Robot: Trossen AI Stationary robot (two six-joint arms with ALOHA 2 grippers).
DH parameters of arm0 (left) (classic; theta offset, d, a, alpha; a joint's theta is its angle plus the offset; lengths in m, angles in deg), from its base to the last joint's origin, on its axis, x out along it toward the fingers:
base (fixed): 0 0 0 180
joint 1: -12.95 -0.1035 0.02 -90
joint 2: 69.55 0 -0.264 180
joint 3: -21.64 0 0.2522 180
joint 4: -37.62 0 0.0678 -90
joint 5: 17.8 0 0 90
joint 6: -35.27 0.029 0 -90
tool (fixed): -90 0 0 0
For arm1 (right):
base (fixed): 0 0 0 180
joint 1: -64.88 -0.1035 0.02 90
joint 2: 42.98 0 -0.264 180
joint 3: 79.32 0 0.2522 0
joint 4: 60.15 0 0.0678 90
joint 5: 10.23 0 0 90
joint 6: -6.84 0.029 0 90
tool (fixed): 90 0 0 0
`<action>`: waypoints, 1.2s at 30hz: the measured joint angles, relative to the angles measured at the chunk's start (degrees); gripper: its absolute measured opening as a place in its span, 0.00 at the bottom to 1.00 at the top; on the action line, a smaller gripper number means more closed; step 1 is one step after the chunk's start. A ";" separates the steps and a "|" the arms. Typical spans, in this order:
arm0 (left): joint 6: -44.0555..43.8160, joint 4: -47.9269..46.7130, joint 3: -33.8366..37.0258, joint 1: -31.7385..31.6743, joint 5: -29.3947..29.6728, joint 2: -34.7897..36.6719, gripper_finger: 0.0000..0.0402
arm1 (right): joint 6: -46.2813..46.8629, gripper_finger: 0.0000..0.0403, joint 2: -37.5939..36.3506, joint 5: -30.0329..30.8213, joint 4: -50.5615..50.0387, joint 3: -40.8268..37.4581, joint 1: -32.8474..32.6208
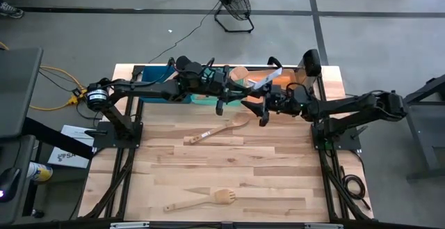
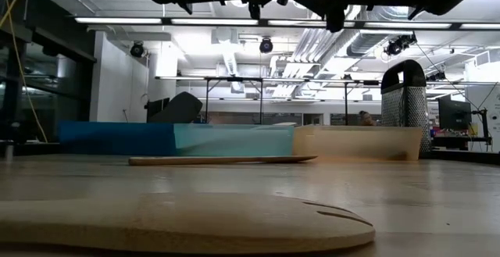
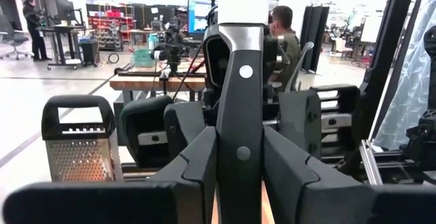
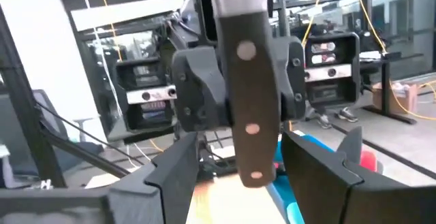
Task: Pick & Place Kitchen Items
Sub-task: Put the knife into the orange bin
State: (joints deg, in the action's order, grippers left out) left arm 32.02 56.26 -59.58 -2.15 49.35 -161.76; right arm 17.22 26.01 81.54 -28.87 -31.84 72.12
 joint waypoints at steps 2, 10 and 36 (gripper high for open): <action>0.00 0.04 0.00 0.00 -0.04 0.00 0.21 | 0.05 0.50 0.00 -0.05 -0.12 0.00 0.00; -0.20 0.27 0.00 0.09 -0.68 0.00 0.21 | -1.10 0.50 2.74 0.88 4.00 0.07 0.19; -2.61 -0.43 0.00 0.07 -0.74 0.11 0.21 | 0.57 0.19 6.24 1.13 2.44 3.17 0.39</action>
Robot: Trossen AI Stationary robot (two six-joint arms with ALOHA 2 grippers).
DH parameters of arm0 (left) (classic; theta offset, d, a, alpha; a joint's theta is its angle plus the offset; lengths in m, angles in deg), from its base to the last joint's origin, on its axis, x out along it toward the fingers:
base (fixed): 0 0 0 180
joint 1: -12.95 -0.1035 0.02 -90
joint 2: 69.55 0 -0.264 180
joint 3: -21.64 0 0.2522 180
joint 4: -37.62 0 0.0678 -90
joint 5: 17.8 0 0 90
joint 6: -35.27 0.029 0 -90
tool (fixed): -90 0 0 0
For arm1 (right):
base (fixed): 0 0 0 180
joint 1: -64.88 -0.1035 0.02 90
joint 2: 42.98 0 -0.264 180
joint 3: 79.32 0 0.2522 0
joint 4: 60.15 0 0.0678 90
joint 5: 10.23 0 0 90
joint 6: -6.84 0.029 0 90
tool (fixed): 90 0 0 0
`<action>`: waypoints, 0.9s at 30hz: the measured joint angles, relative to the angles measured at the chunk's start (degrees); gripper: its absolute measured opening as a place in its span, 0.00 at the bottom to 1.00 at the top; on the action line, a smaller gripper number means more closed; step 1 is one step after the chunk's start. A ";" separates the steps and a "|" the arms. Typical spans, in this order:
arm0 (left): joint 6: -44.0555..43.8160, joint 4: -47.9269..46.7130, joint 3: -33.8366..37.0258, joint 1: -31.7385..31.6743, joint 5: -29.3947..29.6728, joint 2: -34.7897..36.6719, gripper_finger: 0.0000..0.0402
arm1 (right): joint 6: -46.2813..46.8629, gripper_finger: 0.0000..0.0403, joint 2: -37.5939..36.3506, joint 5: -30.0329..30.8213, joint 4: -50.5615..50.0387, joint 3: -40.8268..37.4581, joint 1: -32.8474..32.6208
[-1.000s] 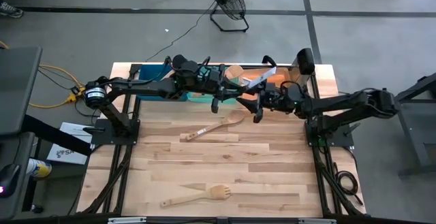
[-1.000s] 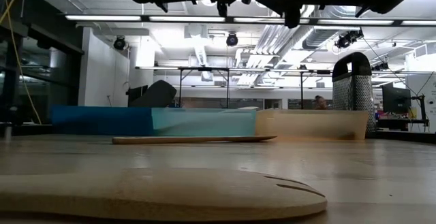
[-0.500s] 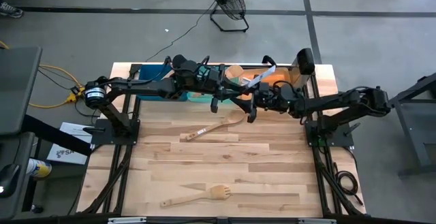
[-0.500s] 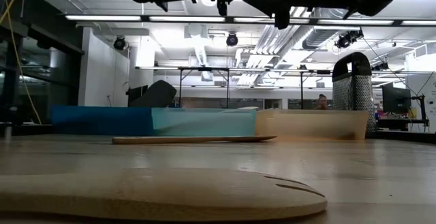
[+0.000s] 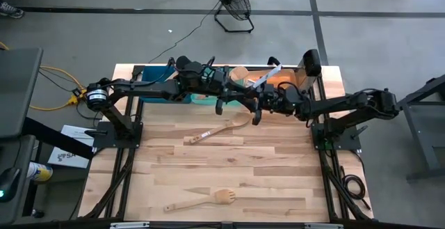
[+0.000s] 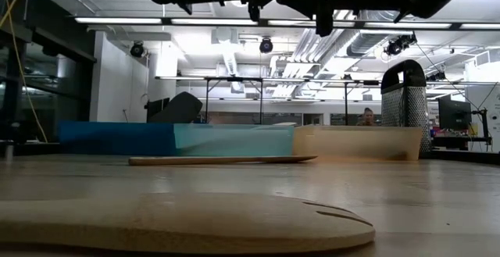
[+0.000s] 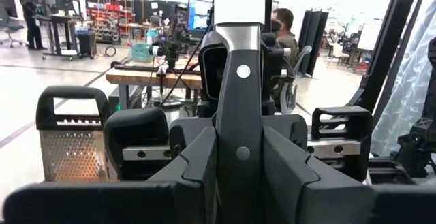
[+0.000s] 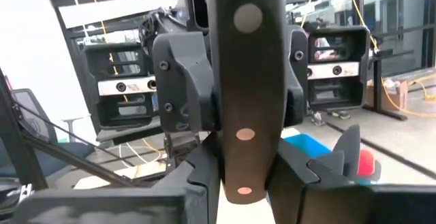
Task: Pick & Place Kitchen Items
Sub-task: Put the knife into the orange bin
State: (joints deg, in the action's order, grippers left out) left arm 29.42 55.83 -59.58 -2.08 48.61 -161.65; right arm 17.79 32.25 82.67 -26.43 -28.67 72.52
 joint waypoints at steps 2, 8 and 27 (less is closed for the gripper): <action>0.10 -0.89 0.00 0.00 -0.07 0.00 0.21 | 0.43 0.19 -0.04 0.08 -1.05 0.00 -0.02; 1.67 -2.58 0.02 0.00 0.16 -0.06 0.34 | 2.22 0.19 -1.68 1.08 -5.77 0.00 -0.06; 1.62 -12.50 0.00 -4.32 5.29 3.23 0.63 | 11.37 0.19 -11.50 7.68 -34.62 -0.02 4.61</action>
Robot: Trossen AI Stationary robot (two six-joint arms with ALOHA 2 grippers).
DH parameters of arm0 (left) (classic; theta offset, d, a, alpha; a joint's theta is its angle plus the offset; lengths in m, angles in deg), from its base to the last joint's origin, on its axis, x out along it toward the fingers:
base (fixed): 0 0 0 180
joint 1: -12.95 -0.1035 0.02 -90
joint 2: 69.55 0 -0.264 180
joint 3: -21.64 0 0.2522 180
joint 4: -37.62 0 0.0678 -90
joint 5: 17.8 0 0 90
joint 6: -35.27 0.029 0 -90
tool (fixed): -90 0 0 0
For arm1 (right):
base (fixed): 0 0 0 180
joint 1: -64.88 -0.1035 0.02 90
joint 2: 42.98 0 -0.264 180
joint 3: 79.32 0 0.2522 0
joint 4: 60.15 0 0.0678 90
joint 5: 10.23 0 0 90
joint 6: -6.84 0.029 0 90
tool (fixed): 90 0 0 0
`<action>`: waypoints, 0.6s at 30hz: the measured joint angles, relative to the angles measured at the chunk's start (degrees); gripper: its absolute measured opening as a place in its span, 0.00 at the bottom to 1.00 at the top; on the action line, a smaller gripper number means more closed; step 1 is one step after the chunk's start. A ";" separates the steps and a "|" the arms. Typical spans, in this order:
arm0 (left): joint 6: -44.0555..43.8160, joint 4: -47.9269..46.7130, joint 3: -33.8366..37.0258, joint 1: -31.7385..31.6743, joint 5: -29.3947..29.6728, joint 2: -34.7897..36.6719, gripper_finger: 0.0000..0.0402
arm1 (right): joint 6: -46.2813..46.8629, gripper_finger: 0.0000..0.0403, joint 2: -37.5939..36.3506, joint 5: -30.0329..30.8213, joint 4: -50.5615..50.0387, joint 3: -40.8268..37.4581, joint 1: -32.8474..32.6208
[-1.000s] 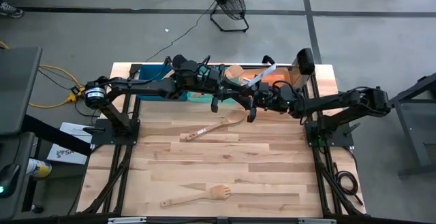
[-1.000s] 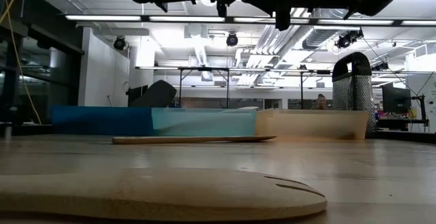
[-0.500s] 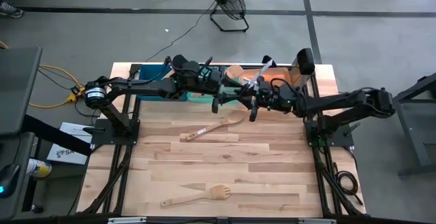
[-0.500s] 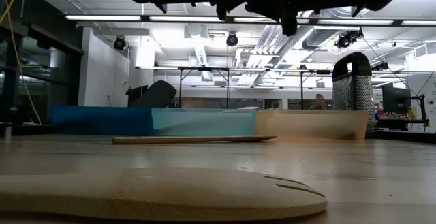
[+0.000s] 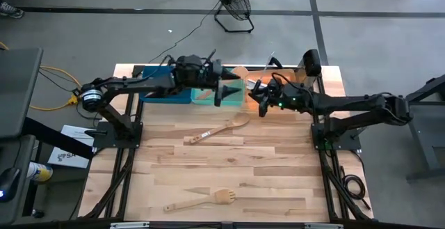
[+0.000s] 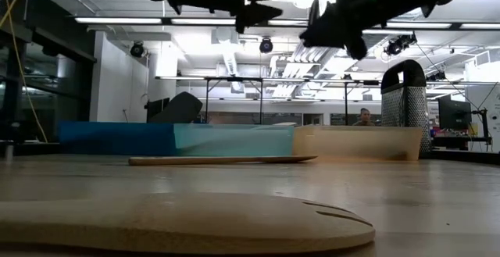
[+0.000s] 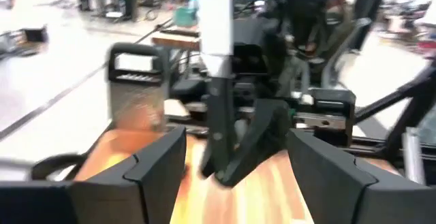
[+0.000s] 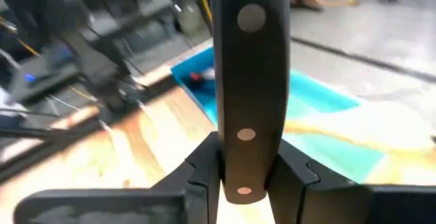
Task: Pick & Place Kitchen Items
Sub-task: Put the knife into the orange bin
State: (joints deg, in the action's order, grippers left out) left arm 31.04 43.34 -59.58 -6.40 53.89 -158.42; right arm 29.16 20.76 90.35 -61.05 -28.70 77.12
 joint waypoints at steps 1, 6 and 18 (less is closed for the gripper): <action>-0.02 -1.38 0.00 -0.65 0.21 0.59 0.63 | 0.37 0.19 -0.81 0.01 -2.41 0.00 0.67; -0.05 -9.43 0.00 -3.99 0.15 3.63 0.63 | 0.64 0.19 -3.48 -0.03 -12.18 0.02 4.38; 2.48 -16.26 0.02 -7.09 0.02 7.47 0.63 | -3.35 0.19 -3.34 4.60 -39.99 7.44 13.64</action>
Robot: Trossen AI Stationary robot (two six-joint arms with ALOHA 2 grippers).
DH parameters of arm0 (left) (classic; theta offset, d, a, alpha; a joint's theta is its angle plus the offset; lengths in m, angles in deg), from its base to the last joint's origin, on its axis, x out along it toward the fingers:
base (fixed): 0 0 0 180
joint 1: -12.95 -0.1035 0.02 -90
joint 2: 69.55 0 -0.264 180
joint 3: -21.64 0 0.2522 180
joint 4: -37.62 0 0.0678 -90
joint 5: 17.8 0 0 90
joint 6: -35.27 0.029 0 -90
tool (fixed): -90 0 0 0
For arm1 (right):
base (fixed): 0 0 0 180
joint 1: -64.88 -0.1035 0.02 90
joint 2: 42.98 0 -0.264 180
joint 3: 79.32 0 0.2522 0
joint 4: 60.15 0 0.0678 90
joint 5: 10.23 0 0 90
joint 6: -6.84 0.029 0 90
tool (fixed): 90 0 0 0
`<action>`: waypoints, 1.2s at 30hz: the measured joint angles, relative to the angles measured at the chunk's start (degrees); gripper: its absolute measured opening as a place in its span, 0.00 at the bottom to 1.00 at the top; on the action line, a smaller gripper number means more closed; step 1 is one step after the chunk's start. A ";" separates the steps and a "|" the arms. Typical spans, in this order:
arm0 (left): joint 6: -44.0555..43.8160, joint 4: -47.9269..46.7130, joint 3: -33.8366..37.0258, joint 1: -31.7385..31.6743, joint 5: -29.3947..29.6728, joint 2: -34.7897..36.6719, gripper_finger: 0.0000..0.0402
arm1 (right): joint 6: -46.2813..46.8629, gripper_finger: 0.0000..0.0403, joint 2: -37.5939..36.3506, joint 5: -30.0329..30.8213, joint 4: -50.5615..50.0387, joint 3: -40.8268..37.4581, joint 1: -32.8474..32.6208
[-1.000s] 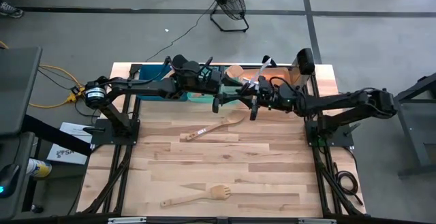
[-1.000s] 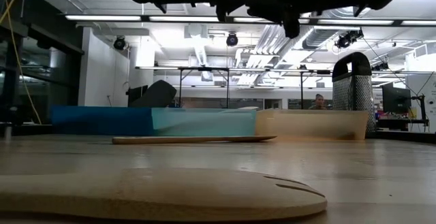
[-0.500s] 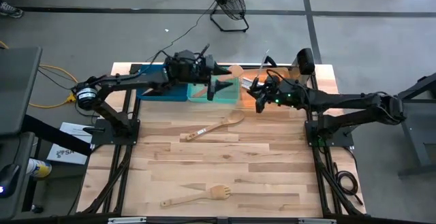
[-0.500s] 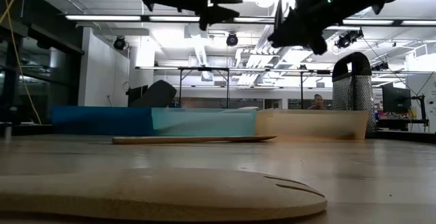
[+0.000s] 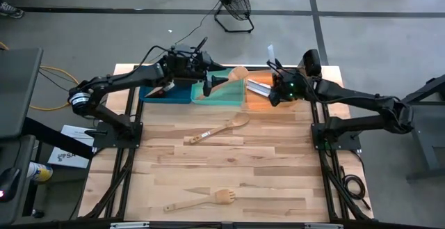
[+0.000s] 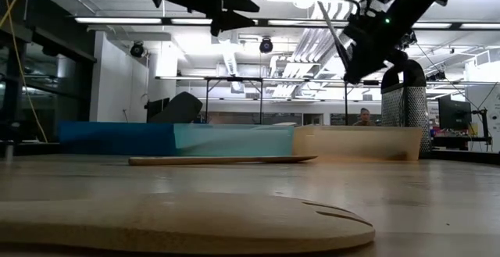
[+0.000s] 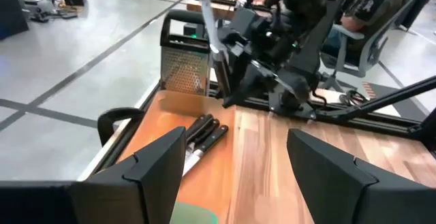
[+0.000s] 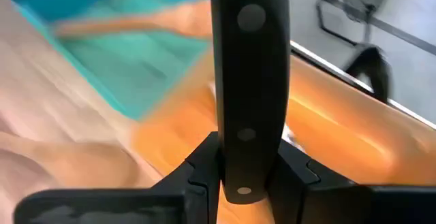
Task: Pick & Place Kitchen Items
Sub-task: Put the knife into the orange bin
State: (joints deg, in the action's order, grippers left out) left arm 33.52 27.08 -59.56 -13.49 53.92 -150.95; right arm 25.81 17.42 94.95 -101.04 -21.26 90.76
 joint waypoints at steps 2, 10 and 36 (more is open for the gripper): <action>0.04 -0.05 0.00 0.13 -0.02 -0.03 0.63 | -1.88 0.19 0.00 0.46 -3.16 0.06 1.06; 0.04 -0.36 0.00 0.20 0.04 -0.03 0.63 | -5.92 0.19 0.19 3.81 -12.82 0.06 5.30; 0.01 -0.35 0.00 0.20 1.52 -0.08 0.63 | -18.06 0.19 21.81 -1.37 -19.12 1.03 12.83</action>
State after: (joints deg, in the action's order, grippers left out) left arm 33.53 26.73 -59.56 -13.29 55.44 -151.02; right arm 7.75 39.23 93.58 -120.16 -20.23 103.59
